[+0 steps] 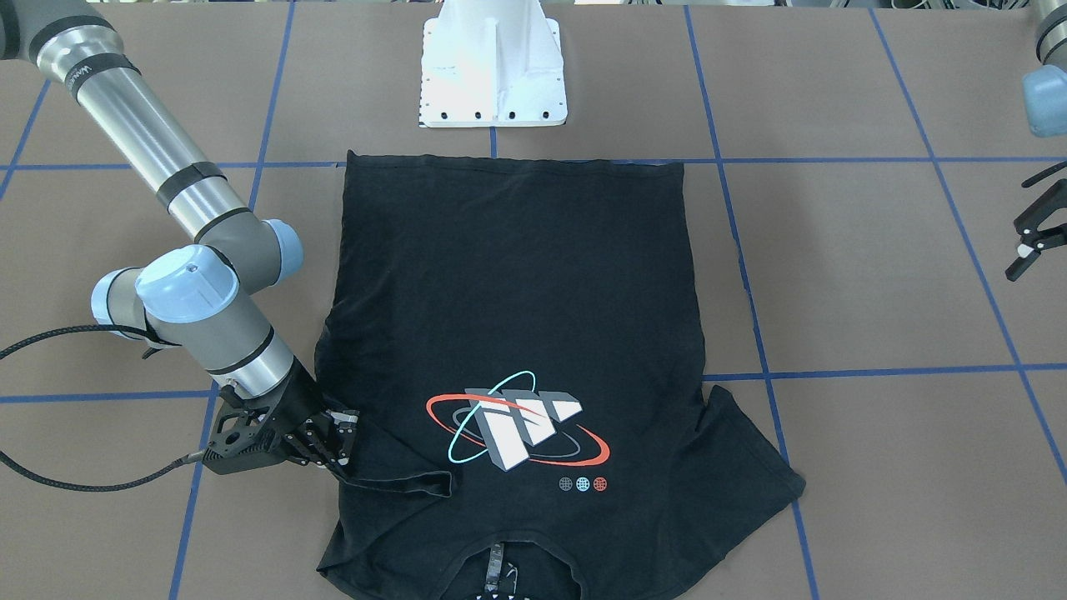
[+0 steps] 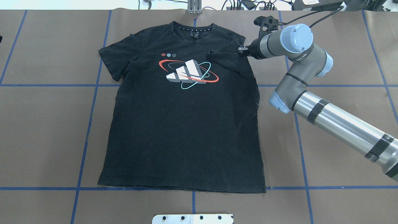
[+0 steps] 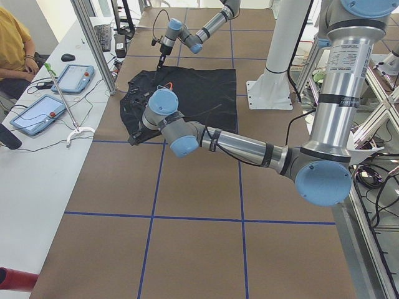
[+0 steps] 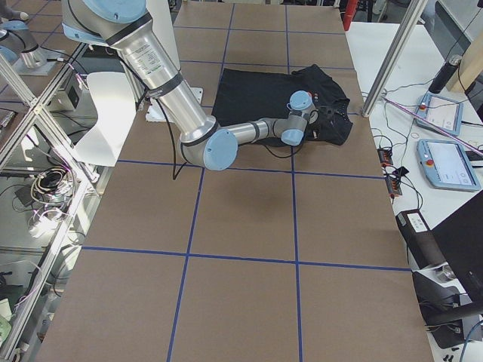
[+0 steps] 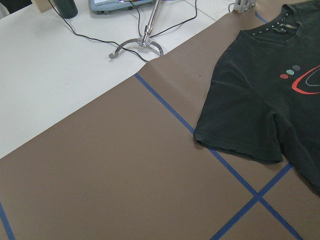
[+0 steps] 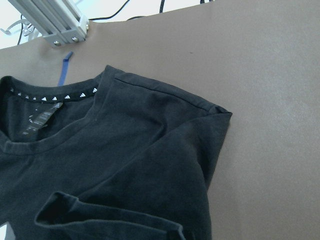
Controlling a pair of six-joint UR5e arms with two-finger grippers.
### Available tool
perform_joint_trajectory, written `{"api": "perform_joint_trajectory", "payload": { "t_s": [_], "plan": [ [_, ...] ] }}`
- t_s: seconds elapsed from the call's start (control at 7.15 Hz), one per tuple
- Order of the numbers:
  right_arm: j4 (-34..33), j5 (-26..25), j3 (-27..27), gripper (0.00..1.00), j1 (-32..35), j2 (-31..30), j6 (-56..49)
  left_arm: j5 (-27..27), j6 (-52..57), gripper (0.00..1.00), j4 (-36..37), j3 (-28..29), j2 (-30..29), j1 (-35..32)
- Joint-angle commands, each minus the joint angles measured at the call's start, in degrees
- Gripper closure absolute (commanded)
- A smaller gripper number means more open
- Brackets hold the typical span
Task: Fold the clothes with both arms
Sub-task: 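Grasp the sleeve with the right gripper and fold it inward over the shirt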
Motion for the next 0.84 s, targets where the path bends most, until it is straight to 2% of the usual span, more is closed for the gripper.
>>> {"api": "perform_joint_trajectory", "payload": {
  "t_s": [0.0, 0.28, 0.42, 0.7],
  "plan": [
    [-0.15, -0.03, 2.86, 1.0, 0.18, -1.42, -0.21, 0.0, 0.0, 0.0, 0.0, 0.06, 0.0, 0.0],
    [-0.41, -0.21, 3.91, 0.86, 0.1, -1.51, -0.12, 0.0, 0.0, 0.0, 0.0, 0.24, 0.0, 0.0],
    [-0.42, -0.73, 4.61, 0.98, -0.08, -1.51, -0.03, 0.0, 0.0, 0.0, -0.09, 0.24, 0.0, 0.0],
    [-0.5, -5.98, 6.9, 1.0, -2.96, -1.6, -0.2, 0.0, 0.0, 0.0, 0.0, 0.24, 0.0, 0.0]
  ]
}}
